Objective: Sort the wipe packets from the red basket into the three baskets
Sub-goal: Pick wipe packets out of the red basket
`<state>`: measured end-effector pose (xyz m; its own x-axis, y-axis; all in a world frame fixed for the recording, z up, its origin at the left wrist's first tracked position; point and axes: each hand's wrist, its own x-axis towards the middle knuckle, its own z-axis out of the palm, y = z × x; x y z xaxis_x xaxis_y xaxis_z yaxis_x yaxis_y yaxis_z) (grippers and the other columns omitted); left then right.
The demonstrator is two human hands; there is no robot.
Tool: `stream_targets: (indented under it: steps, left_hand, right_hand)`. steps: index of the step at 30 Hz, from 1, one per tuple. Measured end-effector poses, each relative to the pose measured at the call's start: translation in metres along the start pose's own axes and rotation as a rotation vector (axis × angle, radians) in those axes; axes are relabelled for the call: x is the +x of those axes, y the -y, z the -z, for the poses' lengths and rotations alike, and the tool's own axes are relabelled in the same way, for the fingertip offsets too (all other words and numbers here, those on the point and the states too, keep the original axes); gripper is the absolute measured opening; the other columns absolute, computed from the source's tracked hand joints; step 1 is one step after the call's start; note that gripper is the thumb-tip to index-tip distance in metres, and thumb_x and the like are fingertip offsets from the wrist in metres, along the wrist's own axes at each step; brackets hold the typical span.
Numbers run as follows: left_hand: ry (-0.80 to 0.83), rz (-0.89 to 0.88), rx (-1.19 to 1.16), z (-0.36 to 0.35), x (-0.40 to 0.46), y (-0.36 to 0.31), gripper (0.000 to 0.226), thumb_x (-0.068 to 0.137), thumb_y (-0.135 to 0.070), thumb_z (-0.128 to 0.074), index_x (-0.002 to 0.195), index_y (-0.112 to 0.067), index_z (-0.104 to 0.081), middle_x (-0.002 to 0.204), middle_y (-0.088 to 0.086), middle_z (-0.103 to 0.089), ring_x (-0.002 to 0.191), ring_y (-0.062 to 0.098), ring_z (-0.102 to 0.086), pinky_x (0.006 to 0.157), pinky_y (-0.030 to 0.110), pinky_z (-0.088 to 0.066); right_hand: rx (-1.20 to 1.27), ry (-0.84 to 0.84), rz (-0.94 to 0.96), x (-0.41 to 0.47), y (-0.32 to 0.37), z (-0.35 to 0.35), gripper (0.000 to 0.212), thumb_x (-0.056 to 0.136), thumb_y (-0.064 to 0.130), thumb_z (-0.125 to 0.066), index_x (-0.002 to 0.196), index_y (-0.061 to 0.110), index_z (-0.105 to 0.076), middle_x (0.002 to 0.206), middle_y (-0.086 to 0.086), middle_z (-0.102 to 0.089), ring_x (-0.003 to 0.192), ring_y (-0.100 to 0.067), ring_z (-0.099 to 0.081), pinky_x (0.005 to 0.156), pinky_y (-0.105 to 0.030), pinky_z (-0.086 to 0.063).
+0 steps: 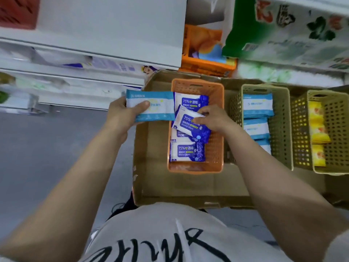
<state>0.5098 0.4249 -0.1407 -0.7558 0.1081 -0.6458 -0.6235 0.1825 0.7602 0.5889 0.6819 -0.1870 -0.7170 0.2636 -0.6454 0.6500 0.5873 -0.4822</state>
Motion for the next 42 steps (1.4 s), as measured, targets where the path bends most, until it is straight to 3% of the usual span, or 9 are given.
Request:
stream_targets:
  steps: [8,13,18,23,30,32,35,38,42]
  left_hand:
    - [0.127,-0.001,0.116,-0.032,0.014,-0.004,0.020,0.084,-0.020,-0.078,0.096,-0.025,-0.063,0.098,-0.006,-0.073,0.081,0.007,-0.074,0.063,0.021,-0.058]
    - [0.056,0.032,0.114,-0.027,0.011,0.004,0.039,0.083,-0.024,-0.079,0.117,-0.016,-0.062,0.106,-0.003,-0.073,0.090,0.010,-0.074,0.072,0.027,-0.061]
    - [-0.049,0.024,0.056,-0.020,0.003,0.006,0.034,0.084,-0.023,-0.078,0.114,-0.018,-0.062,0.106,-0.002,-0.073,0.090,0.011,-0.073,0.075,0.029,-0.061]
    - [-0.066,-0.001,0.050,-0.009,-0.009,0.019,0.035,0.085,-0.022,-0.076,0.118,-0.017,-0.062,0.110,-0.001,-0.072,0.095,0.013,-0.072,0.077,0.029,-0.061]
    - [-0.066,-0.009,-0.007,-0.006,-0.027,0.037,0.030,0.085,-0.020,-0.076,0.113,-0.017,-0.062,0.105,-0.002,-0.073,0.091,0.012,-0.074,0.074,0.029,-0.061]
    - [-0.055,0.004,0.004,-0.006,-0.031,0.040,0.031,0.084,-0.021,-0.077,0.111,-0.017,-0.063,0.105,-0.002,-0.073,0.090,0.012,-0.074,0.073,0.029,-0.061]
    - [0.017,0.034,0.046,-0.009,-0.029,0.035,0.031,0.083,-0.022,-0.079,0.110,-0.017,-0.064,0.103,-0.002,-0.074,0.087,0.011,-0.074,0.070,0.027,-0.061]
    - [0.177,0.026,0.136,-0.025,-0.026,0.024,0.031,0.083,-0.021,-0.078,0.110,-0.016,-0.065,0.104,0.000,-0.075,0.088,0.012,-0.074,0.073,0.029,-0.060]
    - [0.388,-0.029,0.243,-0.070,-0.032,0.011,0.035,0.082,-0.020,-0.079,0.114,-0.013,-0.067,0.104,0.001,-0.076,0.090,0.016,-0.074,0.078,0.031,-0.060]
  right_hand:
    - [-0.209,0.077,0.040,0.004,0.007,-0.016,0.050,0.085,0.027,-0.076,0.132,0.017,-0.062,0.135,-0.006,-0.059,0.120,-0.023,-0.056,0.092,-0.026,-0.042]
    - [-0.148,0.056,0.027,0.003,0.006,-0.023,0.049,0.086,0.024,-0.075,0.133,0.017,-0.060,0.134,-0.005,-0.059,0.118,-0.022,-0.057,0.093,-0.029,-0.049]
    - [-0.207,0.040,0.072,0.007,0.000,-0.031,0.043,0.088,0.025,-0.073,0.129,0.018,-0.062,0.131,-0.005,-0.059,0.118,-0.023,-0.057,0.096,-0.034,-0.050]
    - [-0.359,-0.144,0.164,0.010,-0.009,-0.048,0.043,0.086,0.028,-0.073,0.127,0.022,-0.062,0.126,-0.007,-0.061,0.122,-0.025,-0.049,0.101,-0.038,-0.045]
    - [-0.326,-0.208,0.191,0.008,-0.017,-0.059,0.040,0.088,0.028,-0.071,0.125,0.020,-0.061,0.126,-0.006,-0.061,0.122,-0.024,-0.051,0.103,-0.038,-0.044]
    - [-0.172,-0.201,0.150,0.004,-0.013,-0.053,0.037,0.088,0.029,-0.072,0.122,0.018,-0.064,0.124,-0.003,-0.065,0.118,-0.021,-0.057,0.098,-0.033,-0.047]
    - [0.217,-0.320,0.073,-0.017,0.009,-0.029,0.026,0.092,0.035,-0.066,0.115,0.022,-0.067,0.116,0.005,-0.069,0.105,-0.009,-0.063,0.092,-0.025,-0.049]
    - [0.492,-0.178,0.119,-0.050,0.033,0.000,0.021,0.093,0.037,-0.064,0.113,0.028,-0.066,0.111,0.011,-0.067,0.102,-0.002,-0.062,0.089,-0.023,-0.051]
    - [0.267,-0.049,0.221,-0.078,0.022,0.024,0.028,0.087,0.021,-0.074,0.114,0.017,-0.070,0.105,0.004,-0.070,0.096,-0.008,-0.065,0.086,-0.022,-0.051]
